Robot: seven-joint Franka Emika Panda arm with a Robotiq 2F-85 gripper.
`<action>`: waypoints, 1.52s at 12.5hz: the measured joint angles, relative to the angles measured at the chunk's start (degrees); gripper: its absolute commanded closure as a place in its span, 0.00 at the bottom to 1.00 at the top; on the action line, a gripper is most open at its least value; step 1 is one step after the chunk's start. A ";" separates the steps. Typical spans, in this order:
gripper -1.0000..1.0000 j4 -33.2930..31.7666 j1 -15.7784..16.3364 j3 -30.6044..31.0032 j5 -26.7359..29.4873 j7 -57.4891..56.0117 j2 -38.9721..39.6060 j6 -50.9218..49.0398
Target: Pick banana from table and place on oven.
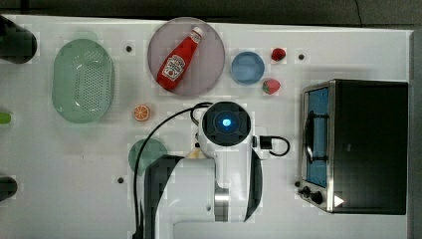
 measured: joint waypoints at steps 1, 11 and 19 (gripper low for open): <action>0.00 -1.12 0.25 -0.55 0.34 0.11 1.57 3.94; 0.00 -1.90 0.82 1.77 0.63 3.46 16.55 27.95; 0.41 -6.15 2.37 3.44 0.10 7.93 25.67 33.04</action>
